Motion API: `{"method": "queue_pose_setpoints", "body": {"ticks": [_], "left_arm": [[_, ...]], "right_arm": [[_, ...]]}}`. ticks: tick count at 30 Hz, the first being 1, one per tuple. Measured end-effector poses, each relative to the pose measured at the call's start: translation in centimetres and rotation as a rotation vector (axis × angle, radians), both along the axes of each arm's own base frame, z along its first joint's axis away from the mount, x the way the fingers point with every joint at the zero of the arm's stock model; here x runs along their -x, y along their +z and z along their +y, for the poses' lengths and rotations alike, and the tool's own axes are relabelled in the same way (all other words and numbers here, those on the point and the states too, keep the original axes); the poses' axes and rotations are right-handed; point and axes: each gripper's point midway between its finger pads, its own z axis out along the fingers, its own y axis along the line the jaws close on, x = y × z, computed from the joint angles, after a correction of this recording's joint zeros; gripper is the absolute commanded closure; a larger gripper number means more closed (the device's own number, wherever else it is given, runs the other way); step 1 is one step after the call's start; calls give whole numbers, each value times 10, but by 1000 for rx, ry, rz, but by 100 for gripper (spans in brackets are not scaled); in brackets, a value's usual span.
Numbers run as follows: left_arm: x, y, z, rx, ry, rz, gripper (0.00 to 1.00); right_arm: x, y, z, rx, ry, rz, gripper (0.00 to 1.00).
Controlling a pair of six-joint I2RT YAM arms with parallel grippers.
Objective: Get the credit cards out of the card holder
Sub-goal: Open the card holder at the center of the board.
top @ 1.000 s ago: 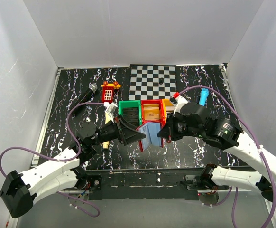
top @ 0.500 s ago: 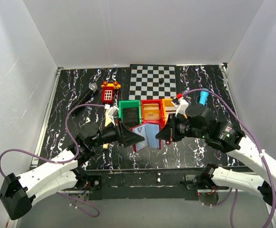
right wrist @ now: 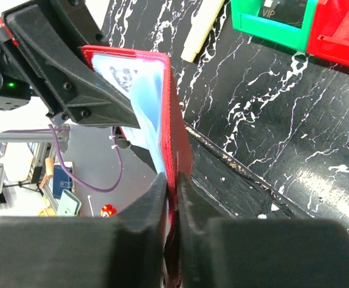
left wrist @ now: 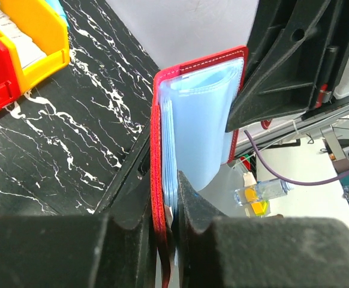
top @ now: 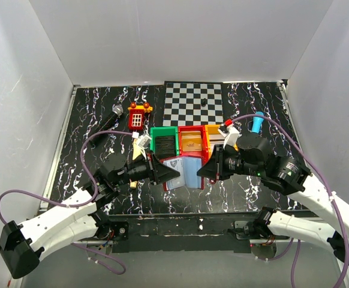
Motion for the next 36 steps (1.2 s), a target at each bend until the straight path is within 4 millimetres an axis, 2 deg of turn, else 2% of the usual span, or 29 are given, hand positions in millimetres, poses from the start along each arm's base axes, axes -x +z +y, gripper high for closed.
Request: {"method": "queue_pose_setpoints", "body": {"ticks": [2, 4, 7, 10, 14, 16, 18, 21, 23, 25, 28, 31, 36], "left_arm": [[0, 2, 1, -12, 3, 0, 100], [-1, 4, 2, -30, 10, 5, 100], [-2, 4, 6, -60, 31, 12, 100], [-4, -1, 11, -101, 58, 25, 100], [-7, -14, 17, -164, 96, 61, 100], [-7, -21, 18, -186, 104, 80, 100], [-7, -27, 18, -205, 107, 99, 100], [-5, -30, 16, -214, 101, 114, 100], [-4, -30, 15, -212, 96, 119, 100], [-3, -29, 14, -205, 91, 120, 100], [0, -29, 13, -190, 84, 119, 100], [3, -35, 13, -185, 75, 128, 100], [9, -61, 16, -195, 66, 171, 100]], "right_arm": [[-1, -1, -2, 10, -5, -7, 52], [-2, -4, -8, 39, -13, -28, 45], [-2, -1, -22, 74, -25, -69, 44], [3, 23, -32, 34, -15, -137, 44], [15, 50, -30, -69, 46, -195, 55], [21, 57, -21, -107, 93, -204, 66], [27, 56, -3, -124, 158, -194, 80], [30, 44, 22, -109, 226, -159, 96], [28, 27, 40, -88, 250, -124, 99], [24, 1, 50, -51, 250, -84, 99], [23, -35, 52, 15, 246, -30, 99], [16, -56, 52, 55, 218, 5, 99], [-6, -94, 31, 114, 92, 67, 99]]}}
